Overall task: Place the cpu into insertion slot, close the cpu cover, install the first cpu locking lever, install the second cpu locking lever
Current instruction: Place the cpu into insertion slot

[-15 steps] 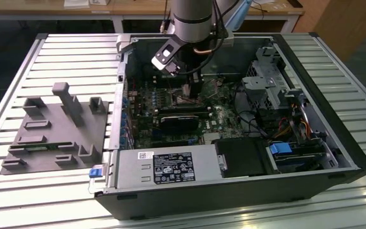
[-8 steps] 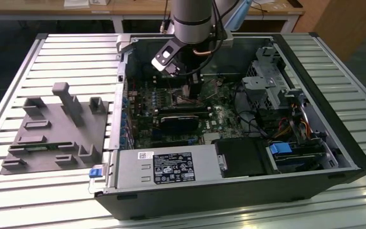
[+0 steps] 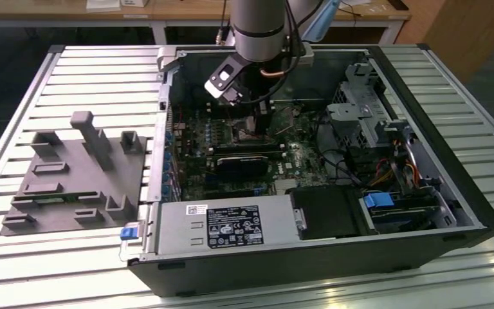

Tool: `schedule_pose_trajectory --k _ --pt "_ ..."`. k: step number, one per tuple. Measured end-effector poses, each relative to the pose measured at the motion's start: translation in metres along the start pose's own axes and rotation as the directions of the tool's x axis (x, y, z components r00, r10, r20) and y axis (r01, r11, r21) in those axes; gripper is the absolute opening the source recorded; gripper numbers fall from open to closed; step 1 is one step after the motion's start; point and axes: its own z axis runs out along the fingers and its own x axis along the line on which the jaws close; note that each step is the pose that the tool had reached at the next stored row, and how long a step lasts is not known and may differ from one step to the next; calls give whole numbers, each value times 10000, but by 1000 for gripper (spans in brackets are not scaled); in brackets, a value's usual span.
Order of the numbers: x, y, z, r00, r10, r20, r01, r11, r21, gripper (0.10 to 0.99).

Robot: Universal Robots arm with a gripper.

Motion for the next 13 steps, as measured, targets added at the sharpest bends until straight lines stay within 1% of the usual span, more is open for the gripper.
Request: schedule_pose_trajectory --k 8,13 --pt "19 -11 46 10000 1 1 -1 10000 0 537" --pt "53 -25 64 10000 0 1 0 10000 0 537"
